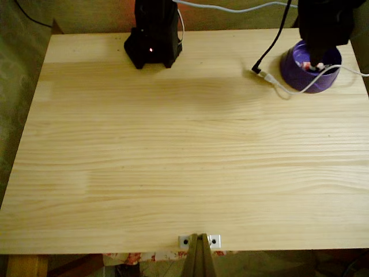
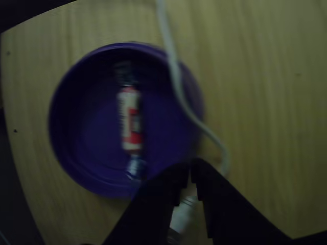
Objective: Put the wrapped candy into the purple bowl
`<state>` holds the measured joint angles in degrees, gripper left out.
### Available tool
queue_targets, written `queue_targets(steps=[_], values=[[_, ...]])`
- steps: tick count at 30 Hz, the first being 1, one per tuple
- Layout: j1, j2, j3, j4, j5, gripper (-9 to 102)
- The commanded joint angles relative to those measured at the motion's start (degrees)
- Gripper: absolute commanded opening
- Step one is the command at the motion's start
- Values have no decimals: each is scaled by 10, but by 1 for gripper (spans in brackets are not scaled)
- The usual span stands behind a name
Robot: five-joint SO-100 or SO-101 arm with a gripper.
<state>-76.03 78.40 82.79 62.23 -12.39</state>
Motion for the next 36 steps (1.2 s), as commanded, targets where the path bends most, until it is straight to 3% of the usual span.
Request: queue_targets(steps=[1,8,18,29,36], values=[[47,86,-62,61,-34,-2],[178,146,-41,98,4,-3],[359,315,147,1,-34,-3],[541,551,385,-68,73,-3],[689,691,535,-127,87,-3]])
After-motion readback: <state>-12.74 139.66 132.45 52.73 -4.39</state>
